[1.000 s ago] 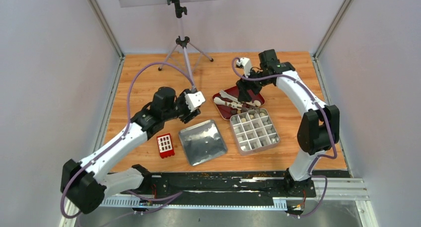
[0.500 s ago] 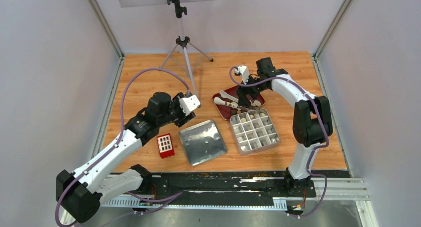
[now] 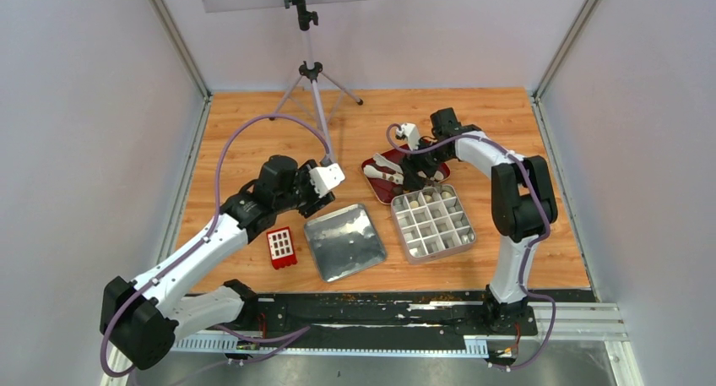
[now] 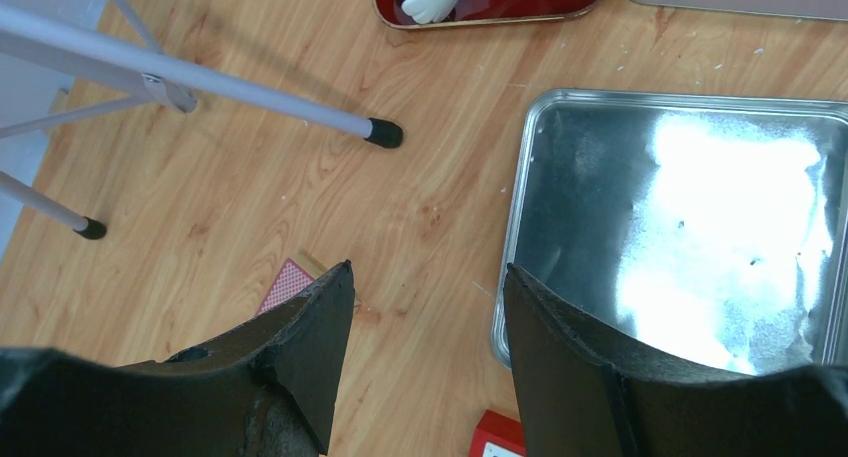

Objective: Pack the chocolate
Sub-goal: Pick up the clamp from the plate.

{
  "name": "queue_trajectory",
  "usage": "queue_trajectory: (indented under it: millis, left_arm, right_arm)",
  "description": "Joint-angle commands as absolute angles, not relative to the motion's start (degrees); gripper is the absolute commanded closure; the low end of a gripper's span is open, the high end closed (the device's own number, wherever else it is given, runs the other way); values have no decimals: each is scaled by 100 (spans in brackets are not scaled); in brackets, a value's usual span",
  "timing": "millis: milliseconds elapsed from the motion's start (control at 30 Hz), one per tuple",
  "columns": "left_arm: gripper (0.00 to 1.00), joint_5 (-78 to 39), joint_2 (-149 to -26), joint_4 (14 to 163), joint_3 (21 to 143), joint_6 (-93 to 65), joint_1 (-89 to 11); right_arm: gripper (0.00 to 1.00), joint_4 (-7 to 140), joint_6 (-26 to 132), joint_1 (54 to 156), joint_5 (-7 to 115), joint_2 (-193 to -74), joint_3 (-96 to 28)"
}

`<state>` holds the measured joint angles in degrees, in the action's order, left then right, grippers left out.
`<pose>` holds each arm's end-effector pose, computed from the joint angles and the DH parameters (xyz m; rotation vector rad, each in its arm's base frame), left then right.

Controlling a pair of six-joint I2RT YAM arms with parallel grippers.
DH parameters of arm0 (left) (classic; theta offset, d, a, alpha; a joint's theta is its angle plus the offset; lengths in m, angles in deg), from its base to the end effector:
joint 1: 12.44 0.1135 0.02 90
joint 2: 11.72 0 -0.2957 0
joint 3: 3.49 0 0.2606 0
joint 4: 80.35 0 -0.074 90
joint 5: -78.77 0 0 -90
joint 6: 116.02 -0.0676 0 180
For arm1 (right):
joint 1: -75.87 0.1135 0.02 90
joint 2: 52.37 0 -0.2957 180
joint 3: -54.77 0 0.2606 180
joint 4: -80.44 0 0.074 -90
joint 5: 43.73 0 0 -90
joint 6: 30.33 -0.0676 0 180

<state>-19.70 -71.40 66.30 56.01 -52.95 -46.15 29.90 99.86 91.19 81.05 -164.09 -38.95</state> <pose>0.2014 -0.1463 0.2901 1.1623 1.8177 -0.2278 0.3994 0.1494 0.1871 -1.3320 2.2037 0.6813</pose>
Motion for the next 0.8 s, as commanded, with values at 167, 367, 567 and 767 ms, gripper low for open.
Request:
queue_trajectory:
  millis: [167, 367, 567, 767]
  left_arm:
    - [35, -1981, -7264, 6685, 5875, -5377, -4596]
    - [35, -1953, -7323, 6742, 5929, -5417, -4595]
    - [35, -1835, -7309, 6942, 5848, -5505, -4600]
    - [35, -1911, -6886, 6675, 5822, -5499, -4594]
  right_arm:
    - [25, 3189, 10045, 9152, 8371, -16607, -3862]
    - [50, 3023, 10062, 9152, 8333, -16523, -4017]
    - [62, 2791, 9783, 9143, 8223, -16137, -4201]
    - [67, 1647, 9627, 9117, 7836, -15603, -4802]
